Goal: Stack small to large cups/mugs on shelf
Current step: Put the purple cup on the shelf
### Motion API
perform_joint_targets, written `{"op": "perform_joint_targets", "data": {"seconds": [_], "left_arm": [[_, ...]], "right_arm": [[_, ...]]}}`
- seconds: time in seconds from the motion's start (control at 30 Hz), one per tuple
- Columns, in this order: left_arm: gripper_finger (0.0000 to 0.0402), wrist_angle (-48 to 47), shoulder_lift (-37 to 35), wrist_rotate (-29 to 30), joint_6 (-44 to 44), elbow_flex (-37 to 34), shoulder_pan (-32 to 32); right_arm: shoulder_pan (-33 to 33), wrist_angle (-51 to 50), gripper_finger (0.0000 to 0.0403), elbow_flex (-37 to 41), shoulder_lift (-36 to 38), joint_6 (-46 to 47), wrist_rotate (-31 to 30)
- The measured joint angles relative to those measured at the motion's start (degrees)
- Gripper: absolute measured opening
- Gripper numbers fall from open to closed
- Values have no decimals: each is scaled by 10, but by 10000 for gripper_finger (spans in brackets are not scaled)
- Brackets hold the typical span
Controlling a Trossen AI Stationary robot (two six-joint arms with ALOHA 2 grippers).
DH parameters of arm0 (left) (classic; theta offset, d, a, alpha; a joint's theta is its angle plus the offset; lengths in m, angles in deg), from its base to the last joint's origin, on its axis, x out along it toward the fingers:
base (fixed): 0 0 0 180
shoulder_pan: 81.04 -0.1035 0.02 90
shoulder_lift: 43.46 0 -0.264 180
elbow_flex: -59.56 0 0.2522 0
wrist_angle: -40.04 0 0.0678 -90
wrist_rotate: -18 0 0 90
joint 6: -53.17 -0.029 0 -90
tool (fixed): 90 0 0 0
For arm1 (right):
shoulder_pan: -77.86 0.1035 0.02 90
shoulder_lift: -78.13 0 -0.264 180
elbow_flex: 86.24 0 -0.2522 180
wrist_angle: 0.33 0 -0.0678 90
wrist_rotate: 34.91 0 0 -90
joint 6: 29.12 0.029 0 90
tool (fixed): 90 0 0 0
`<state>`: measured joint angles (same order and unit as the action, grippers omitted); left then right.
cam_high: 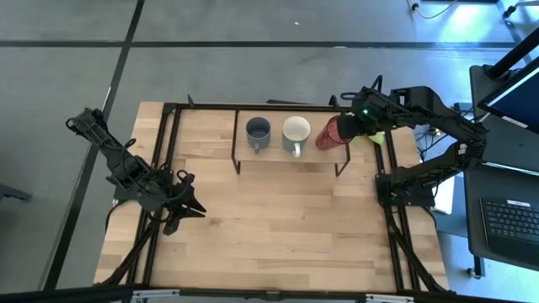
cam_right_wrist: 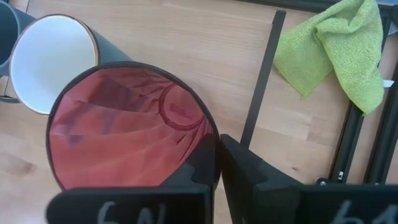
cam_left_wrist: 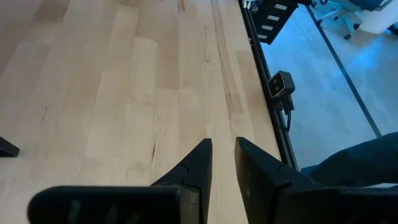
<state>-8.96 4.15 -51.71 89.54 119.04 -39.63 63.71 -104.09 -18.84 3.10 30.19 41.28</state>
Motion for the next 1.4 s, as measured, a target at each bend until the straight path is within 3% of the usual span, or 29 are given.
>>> {"op": "perform_joint_targets", "data": {"seconds": [1.4], "left_arm": [[64,0,0,0,-8,0,0]], "right_arm": [[0,0,22,0,-25,9,10]]}}
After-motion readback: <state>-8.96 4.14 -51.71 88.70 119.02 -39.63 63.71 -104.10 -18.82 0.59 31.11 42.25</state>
